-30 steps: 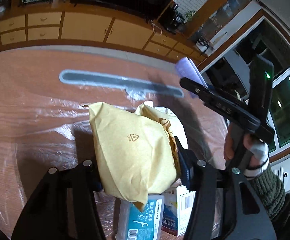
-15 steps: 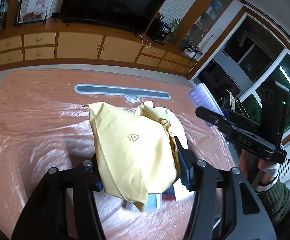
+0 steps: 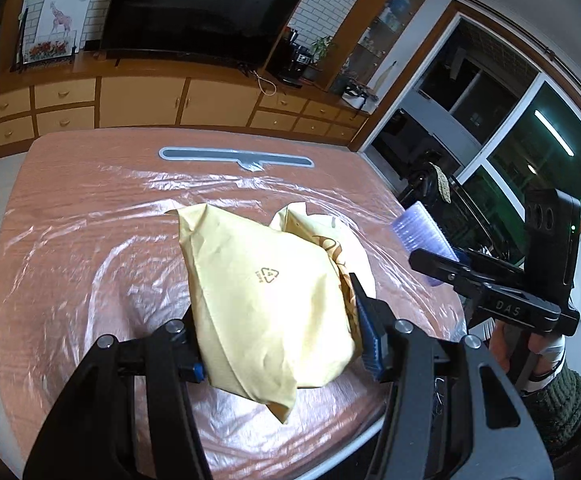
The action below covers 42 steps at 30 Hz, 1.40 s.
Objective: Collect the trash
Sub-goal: 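Carry the hair roller and yellow paper bag over the black bin with both grippers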
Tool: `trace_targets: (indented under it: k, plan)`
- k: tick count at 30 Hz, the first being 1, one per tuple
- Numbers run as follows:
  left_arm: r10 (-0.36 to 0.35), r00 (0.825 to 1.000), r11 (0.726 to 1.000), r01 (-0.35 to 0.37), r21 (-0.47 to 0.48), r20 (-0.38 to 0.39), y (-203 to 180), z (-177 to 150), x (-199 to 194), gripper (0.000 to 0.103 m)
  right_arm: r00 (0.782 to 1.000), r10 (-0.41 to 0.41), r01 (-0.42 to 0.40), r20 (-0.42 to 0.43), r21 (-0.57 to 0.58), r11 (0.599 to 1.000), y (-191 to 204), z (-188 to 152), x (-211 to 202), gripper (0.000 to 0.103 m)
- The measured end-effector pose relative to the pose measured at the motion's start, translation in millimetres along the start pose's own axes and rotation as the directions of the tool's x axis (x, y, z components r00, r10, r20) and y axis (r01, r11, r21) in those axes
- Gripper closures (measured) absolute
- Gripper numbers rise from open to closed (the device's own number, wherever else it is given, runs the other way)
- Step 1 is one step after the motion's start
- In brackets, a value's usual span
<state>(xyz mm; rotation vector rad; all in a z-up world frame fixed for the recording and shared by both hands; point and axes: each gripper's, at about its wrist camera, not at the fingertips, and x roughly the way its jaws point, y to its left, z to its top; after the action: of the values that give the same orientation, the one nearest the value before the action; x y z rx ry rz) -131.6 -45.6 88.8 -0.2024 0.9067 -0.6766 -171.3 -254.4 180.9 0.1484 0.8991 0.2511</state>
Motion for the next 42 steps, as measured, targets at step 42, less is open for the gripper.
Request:
trace_targets:
  k: [42]
  plan:
    - [0.240,0.951,0.969,-0.221,0.111,-0.195,-112.9,-216.2,4.3,0.047,0.931,0.153,-0.201,-0.331,-0.114,0.973,8.6,-208.6,-43.9,0.061]
